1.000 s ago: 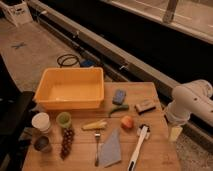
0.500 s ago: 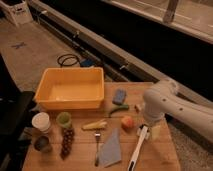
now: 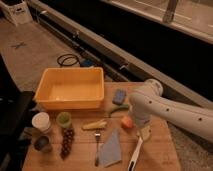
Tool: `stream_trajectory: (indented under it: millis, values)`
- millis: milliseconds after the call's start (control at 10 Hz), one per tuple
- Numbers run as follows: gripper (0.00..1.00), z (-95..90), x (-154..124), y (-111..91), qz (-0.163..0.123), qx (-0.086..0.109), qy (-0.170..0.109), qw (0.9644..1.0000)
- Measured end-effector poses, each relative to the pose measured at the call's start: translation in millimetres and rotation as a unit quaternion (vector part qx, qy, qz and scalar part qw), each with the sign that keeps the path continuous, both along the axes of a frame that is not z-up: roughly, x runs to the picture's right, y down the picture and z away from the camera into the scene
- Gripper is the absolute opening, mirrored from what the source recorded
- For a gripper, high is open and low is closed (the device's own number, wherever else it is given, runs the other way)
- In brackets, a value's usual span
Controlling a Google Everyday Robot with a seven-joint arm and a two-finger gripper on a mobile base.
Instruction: Place fork in plastic cup
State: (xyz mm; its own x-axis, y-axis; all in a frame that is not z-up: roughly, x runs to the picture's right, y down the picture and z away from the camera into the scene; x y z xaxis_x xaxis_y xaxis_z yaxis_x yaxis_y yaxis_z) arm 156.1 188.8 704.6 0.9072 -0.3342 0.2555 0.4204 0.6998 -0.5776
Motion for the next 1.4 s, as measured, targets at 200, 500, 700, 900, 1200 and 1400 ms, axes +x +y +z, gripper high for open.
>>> stream_trajectory:
  millis: [200,500,700,900,1200,1400]
  values:
    - [0.80,-0.9,4,1,0.001,-0.003,0.004,1.0000]
    - [0.80,6.2,4,0,-0.071,-0.009,0.008,0.9974]
    - [0.80,23.8,-20,-12,-0.117,-0.014,-0.016,0.9929]
    - [0.80,40.0,-58,-26,-0.159,-0.011,-0.048,0.9860]
    - [0.80,42.1,-122,-45,-0.197,0.017,-0.123,0.9724]
    - [0.80,33.5,-155,-51,-0.208,0.033,-0.172,0.9624]
